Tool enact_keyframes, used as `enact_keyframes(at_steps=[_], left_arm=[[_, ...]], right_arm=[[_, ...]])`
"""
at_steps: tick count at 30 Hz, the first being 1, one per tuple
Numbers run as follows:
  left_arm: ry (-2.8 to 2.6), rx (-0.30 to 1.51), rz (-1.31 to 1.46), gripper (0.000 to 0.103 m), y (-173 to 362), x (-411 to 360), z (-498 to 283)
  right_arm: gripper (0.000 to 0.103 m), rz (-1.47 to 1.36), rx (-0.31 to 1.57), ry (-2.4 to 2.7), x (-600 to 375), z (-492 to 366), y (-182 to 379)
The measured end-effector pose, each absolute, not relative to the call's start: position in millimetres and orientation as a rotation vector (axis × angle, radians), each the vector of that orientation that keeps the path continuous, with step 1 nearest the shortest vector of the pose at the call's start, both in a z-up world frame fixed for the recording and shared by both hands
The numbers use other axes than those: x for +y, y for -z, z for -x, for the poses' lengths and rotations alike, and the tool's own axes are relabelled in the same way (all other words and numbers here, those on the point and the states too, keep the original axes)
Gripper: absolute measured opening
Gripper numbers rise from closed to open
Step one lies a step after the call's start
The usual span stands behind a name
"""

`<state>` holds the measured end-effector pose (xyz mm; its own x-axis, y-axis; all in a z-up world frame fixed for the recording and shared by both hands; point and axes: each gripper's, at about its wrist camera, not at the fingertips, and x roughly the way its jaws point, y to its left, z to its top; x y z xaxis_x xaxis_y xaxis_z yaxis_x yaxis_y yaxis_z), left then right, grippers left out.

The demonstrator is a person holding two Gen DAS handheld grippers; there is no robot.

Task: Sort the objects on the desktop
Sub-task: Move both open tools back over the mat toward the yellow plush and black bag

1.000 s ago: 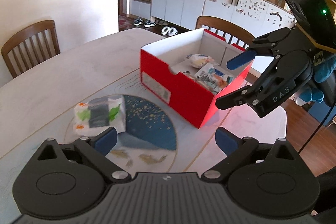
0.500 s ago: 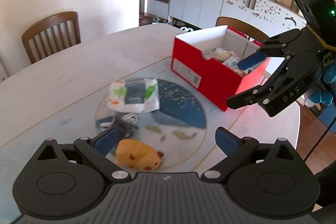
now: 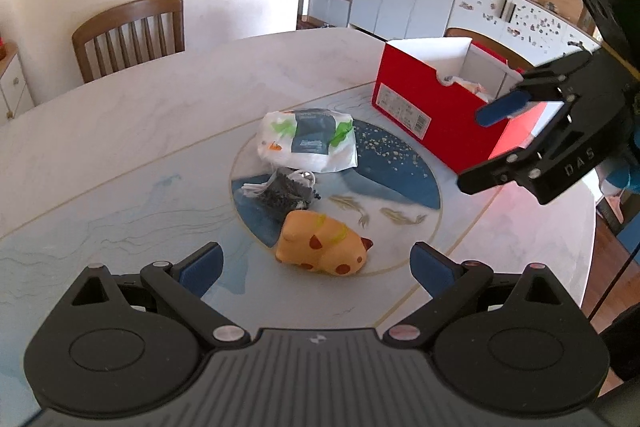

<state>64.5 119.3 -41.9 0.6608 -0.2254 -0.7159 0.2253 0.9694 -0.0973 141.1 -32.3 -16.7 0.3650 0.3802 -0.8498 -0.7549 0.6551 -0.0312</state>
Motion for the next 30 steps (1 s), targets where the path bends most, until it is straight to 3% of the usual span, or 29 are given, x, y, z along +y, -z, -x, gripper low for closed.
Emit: enact_keyframes(at_steps=[30], left_arm=[[0.396, 0.769, -0.142, 0.1, 111, 101, -110]], right_arm=[[0.084, 0.481, 1.029, -0.805, 75, -186, 67]])
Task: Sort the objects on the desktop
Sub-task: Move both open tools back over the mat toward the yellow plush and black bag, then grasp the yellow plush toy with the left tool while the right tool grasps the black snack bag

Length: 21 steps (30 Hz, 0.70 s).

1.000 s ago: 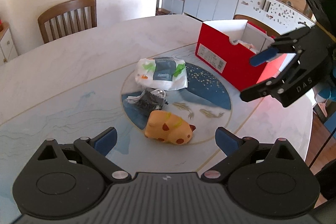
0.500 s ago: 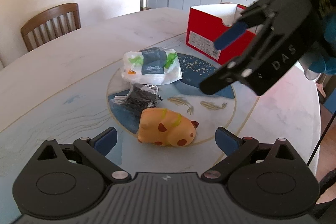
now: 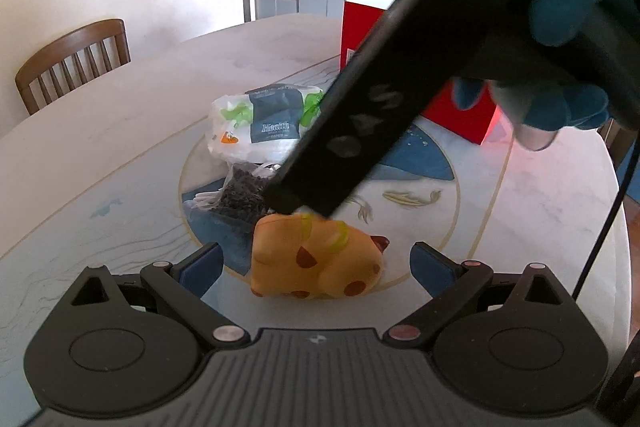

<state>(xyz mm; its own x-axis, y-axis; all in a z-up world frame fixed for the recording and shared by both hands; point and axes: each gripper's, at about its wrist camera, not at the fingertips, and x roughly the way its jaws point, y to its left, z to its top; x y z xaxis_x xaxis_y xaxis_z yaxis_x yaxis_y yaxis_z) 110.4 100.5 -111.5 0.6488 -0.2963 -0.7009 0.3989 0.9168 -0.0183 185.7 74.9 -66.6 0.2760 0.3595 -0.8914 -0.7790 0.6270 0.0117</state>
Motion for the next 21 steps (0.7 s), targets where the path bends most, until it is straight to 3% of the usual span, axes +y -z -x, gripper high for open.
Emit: enact_keyframes(at_steps=[10, 15, 21], left_arm=[[0.405, 0.766, -0.132, 0.099, 125, 103, -116], [0.385, 0.764, -0.147, 0.085, 128, 100, -114], [0.38, 0.774, -0.139, 0.077, 130, 98, -115]], right_arm=[[0.079, 0.466, 1.065, -0.788, 98, -197, 82], [0.067, 0.467, 1.104, -0.76, 104, -201, 90], [0.057, 0.486, 1.118, -0.751, 107, -199, 94]])
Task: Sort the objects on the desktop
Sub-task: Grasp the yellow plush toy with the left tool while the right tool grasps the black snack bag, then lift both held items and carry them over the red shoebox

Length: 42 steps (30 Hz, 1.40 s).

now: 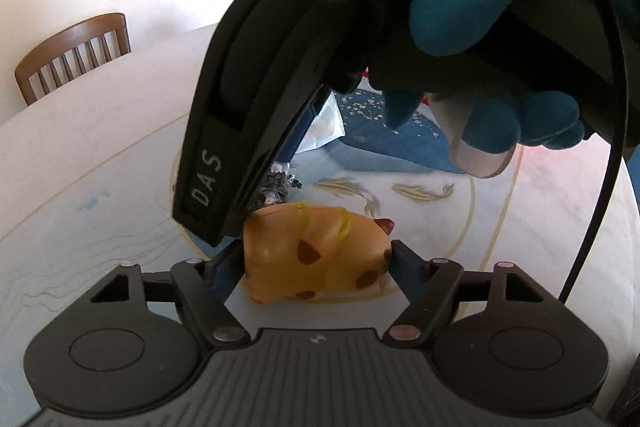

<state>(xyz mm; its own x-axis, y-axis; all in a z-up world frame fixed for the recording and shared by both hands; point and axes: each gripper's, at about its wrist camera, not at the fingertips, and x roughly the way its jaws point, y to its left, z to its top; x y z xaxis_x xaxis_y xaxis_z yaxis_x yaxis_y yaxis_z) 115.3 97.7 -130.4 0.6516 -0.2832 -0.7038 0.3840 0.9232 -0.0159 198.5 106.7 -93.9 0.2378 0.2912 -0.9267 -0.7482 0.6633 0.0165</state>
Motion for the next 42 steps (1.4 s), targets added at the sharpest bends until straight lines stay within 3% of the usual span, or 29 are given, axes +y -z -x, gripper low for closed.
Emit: enact_keyframes(at_steps=[16, 42], left_arm=[[0.395, 0.778, -0.11, 0.072, 130, 99, -116], [0.329, 0.771, -0.071, 0.071, 79, 91, -87]], right_arm=[[0.035, 0.483, 1.117, -0.759, 105, -195, 94], [0.034, 0.438, 1.033, -0.757, 56, -178, 49]])
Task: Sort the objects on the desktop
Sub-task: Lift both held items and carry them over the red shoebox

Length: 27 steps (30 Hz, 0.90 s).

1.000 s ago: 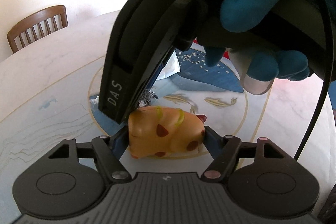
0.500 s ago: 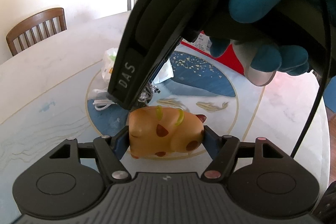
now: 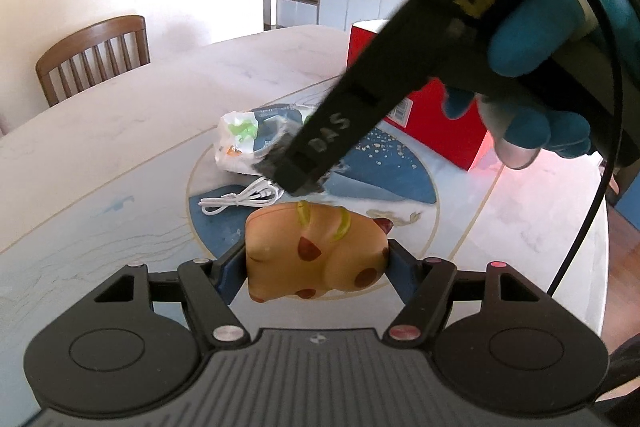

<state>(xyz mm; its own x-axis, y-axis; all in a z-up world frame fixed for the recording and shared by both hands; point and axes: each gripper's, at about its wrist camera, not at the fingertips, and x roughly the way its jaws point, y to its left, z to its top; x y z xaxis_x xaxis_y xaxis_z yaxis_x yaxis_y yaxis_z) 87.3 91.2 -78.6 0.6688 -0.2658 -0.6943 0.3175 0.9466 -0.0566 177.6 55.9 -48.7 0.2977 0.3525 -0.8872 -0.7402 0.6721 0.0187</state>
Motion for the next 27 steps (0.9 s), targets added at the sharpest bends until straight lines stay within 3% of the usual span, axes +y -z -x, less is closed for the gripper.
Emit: enact_keyframes(at_steps=[27], left_arm=[[0.273, 0.735, -0.027, 0.071, 5, 30, -92]], right_arm=[[0.033, 0.361, 0.962, -0.738, -86, -173, -22]])
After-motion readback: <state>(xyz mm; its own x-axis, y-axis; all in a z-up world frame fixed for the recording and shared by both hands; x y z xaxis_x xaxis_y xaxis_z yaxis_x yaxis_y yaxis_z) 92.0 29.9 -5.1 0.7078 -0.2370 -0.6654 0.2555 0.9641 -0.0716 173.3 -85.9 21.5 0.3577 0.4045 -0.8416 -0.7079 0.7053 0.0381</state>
